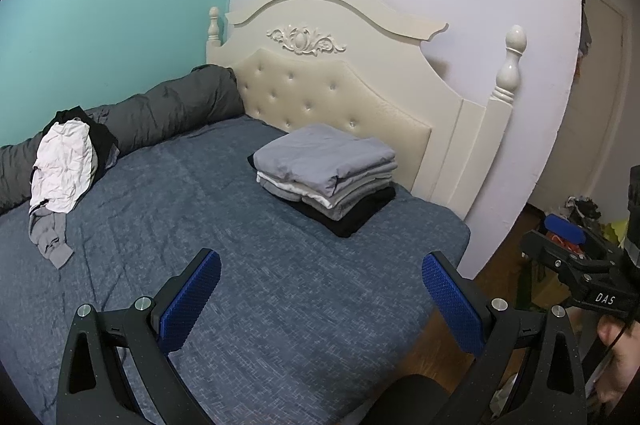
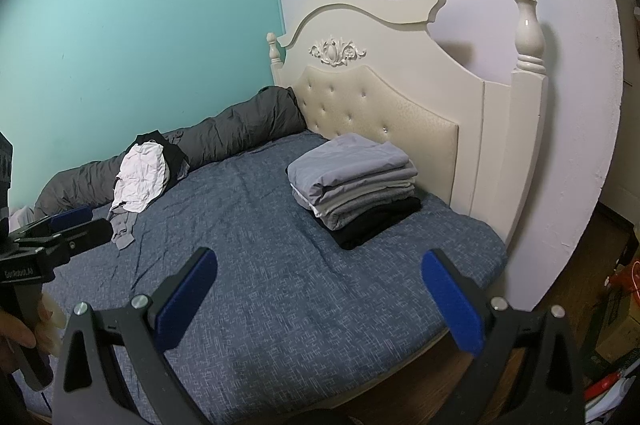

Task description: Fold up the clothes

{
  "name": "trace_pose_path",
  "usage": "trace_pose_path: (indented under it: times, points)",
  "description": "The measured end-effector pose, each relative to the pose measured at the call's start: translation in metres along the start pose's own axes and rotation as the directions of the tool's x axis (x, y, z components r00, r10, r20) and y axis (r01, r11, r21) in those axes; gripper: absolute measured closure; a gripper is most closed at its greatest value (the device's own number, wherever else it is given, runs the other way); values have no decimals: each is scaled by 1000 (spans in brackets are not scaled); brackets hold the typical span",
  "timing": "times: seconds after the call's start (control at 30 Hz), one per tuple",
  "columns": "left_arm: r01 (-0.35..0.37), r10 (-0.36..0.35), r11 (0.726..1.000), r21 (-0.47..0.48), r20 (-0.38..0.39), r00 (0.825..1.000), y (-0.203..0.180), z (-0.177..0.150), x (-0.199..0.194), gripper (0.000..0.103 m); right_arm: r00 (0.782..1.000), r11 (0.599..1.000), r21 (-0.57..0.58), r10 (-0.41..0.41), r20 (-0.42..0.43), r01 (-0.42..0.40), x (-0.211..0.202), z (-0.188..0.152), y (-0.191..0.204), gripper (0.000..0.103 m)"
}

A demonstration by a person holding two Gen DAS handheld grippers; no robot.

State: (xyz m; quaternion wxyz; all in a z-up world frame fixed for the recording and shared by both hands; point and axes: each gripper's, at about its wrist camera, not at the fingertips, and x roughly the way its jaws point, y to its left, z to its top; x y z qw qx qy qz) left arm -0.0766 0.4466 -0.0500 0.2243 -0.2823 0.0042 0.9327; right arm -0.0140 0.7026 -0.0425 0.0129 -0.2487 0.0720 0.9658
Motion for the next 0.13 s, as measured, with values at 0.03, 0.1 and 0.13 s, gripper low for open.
trace_pose_path:
  times: [0.03,0.1,0.13]
  points:
    - [0,0,1000,1,0,1000,0,0,0,1,1000,1000,1,-1,0,1,0,0,0,0]
    - [2,-2,1000,1,2,1000,0,0,0,1,1000,1000,2,-2,0,2,-1,-1,0,0]
    - [4,-4,1000,1,3,1000,0,0,0,1,1000,1000,3,-2,0,2,-1,-1,0,0]
